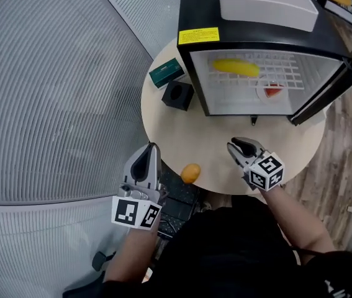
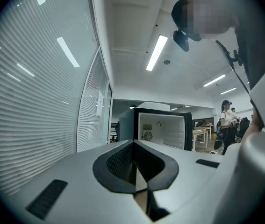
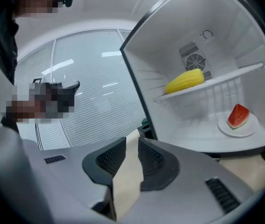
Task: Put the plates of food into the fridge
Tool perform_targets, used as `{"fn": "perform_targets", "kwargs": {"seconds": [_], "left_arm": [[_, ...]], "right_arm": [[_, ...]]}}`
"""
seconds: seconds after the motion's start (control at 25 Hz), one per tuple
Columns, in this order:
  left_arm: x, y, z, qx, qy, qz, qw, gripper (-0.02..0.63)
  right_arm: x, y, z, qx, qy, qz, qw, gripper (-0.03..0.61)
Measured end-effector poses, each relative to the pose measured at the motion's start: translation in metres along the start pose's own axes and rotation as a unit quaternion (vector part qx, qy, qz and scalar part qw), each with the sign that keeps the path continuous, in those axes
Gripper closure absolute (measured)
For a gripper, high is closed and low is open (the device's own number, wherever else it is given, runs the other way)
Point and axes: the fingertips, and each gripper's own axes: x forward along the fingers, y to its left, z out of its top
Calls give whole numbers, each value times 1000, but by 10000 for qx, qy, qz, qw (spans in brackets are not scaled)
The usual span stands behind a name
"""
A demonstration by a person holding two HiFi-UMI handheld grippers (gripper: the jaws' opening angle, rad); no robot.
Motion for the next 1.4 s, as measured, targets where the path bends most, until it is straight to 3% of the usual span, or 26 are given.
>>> {"fn": "perform_targets", "kwargs": {"seconds": [0.28, 0.48, 0.6, 0.72, 0.96, 1.08, 1.24, 1.4], "left_arm": [[-62, 38, -15, -296, -24, 302, 9991, 609], [-99, 62, -20, -375, -51, 423, 9984, 608], [-119, 78, -26, -455, -27, 515, 9976, 608], [-136, 93, -33, -527, 18, 571, 9970, 608], [-155, 113, -43, -600, 76, 595, 9964, 608], [-163, 127, -46, -614, 96, 660, 9959, 609], [-171, 142, -50, -646, 117, 758, 9950, 608], [-176, 150, -56, -675, 188, 787, 9944, 608]], "right_arm": [[27, 78, -40, -740, 570, 323, 9951, 515], [48, 122, -69, -921, 935, 583, 9896, 478], [57, 143, -84, -1057, 1096, 695, 9859, 431], [69, 158, -96, -1260, 1159, 745, 9824, 314], [91, 163, -120, -1837, 1461, 349, 9714, 149], [98, 155, -137, -1985, 1649, 30, 9661, 100], [106, 146, -162, -1947, 1978, -152, 9606, 80], [114, 138, -169, -1775, 1995, -371, 9630, 80]]}}
